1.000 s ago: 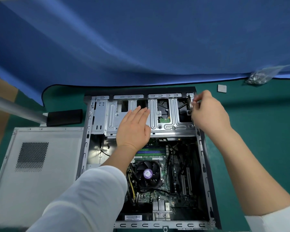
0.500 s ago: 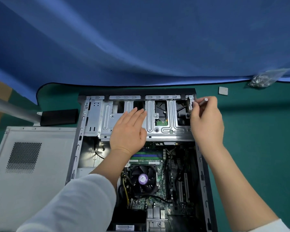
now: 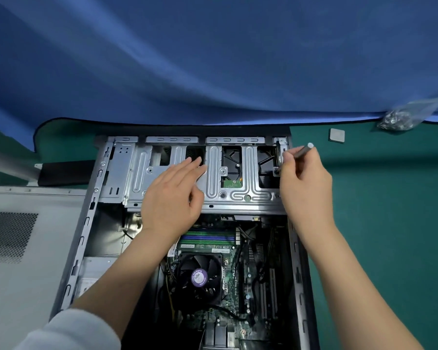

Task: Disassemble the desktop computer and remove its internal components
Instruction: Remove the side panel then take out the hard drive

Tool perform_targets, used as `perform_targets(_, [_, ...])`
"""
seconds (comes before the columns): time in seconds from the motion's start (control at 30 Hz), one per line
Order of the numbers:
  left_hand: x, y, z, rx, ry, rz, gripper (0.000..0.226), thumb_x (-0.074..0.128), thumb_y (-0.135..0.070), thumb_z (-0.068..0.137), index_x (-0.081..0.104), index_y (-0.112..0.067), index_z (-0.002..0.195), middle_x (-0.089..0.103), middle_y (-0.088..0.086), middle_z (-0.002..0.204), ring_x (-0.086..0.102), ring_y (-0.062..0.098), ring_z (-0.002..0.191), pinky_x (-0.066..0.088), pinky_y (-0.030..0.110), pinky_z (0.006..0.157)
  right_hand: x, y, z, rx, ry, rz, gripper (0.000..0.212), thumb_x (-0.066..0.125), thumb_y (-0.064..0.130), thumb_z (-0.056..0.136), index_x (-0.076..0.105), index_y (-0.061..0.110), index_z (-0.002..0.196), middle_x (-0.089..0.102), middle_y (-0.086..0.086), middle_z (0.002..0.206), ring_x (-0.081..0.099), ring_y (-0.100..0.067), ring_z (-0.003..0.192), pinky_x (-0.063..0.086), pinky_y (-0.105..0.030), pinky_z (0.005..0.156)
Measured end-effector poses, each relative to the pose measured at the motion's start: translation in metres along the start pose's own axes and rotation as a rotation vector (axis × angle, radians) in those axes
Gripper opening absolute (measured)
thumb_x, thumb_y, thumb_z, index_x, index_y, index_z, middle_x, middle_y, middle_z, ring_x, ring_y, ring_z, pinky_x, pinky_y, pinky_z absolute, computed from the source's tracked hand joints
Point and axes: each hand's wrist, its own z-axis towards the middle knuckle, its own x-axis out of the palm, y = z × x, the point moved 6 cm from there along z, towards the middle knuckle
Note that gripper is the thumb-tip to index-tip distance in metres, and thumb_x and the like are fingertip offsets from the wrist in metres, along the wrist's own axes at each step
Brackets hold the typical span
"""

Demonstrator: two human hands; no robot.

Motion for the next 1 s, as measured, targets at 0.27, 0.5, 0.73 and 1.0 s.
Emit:
perform_targets(0.27, [0.0, -0.011, 0.01, -0.208, -0.08, -0.28, 0.039, 0.042, -0.017, 0.092, 0.052, -0.014, 0.129, 0.047, -0.002, 0.137, 0.041, 0.013, 0.126, 0.032, 0.027, 0.105, -0.006, 0.009, 0.004, -0.013, 0.152, -0.167, 0.025, 0.038, 0.042, 0.098, 0.043, 0.022, 0.083, 0.055, 0.001, 0.07, 0.051, -0.028, 0.071, 0.036, -0.035, 0.059])
perform_targets(0.5, [0.02, -0.04, 0.017, -0.063, 0.052, -0.166, 0.03, 0.05, -0.009, 0.09, 0.061, -0.008, 0.119, 0.06, 0.001, 0.121, 0.049, 0.017, 0.119, 0.035, 0.026, 0.105, -0.016, 0.013, 0.019, -0.07, 0.243, -0.298, 0.012, 0.055, 0.028, 0.093, 0.046, 0.02, 0.091, 0.051, 0.014, 0.073, 0.05, -0.018, 0.073, 0.033, -0.031, 0.061])
perform_targets(0.73, [0.021, -0.038, 0.015, -0.1, 0.033, -0.164, 0.026, 0.05, -0.007, 0.086, 0.069, -0.006, 0.103, 0.066, 0.002, 0.11, 0.05, 0.019, 0.12, 0.031, 0.019, 0.105, -0.016, 0.022, 0.009, -0.11, 0.189, -0.372, 0.026, 0.038, 0.046, 0.097, 0.044, 0.022, 0.09, 0.061, 0.002, 0.085, 0.052, -0.029, 0.078, 0.034, -0.034, 0.063])
perform_targets(1.0, [0.02, -0.038, 0.014, -0.117, 0.021, -0.17, 0.021, 0.054, -0.003, 0.085, 0.07, -0.007, 0.099, 0.066, 0.001, 0.11, 0.05, 0.016, 0.121, 0.027, 0.014, 0.104, -0.018, 0.026, 0.014, -0.113, 0.245, -0.433, 0.01, 0.041, 0.028, 0.091, 0.043, 0.027, 0.101, 0.061, 0.005, 0.088, 0.054, -0.026, 0.078, 0.035, -0.033, 0.062])
